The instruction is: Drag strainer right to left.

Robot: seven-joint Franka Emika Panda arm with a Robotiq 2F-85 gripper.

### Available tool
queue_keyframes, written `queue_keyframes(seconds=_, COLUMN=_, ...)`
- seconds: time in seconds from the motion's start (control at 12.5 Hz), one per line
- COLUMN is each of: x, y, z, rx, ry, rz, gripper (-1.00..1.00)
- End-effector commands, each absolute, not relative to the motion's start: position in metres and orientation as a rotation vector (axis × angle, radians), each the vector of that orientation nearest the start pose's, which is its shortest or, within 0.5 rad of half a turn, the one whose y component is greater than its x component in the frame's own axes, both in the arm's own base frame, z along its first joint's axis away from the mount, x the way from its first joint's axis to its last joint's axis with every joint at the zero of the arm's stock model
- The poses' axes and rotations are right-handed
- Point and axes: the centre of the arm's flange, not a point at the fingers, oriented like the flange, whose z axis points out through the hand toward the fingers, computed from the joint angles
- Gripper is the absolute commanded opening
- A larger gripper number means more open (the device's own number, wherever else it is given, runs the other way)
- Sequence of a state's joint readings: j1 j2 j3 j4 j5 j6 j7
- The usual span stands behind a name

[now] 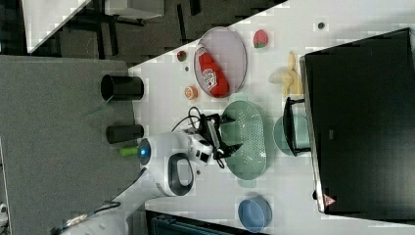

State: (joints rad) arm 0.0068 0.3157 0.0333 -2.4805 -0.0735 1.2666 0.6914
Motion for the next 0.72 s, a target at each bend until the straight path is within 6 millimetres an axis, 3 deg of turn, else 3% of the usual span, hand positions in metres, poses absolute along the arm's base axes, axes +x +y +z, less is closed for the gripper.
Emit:
queue_keyframes(seconds=0.08, x=0.471, y=0.019, z=0.152, rx=-2.308, ry=2.107, rz=-0.041, gripper=1.00)
queue_keyframes(seconds=0.72, x=0.467, y=0.078, z=0.146, rx=-2.286, ry=2.123, rz=-0.016, gripper=1.00)
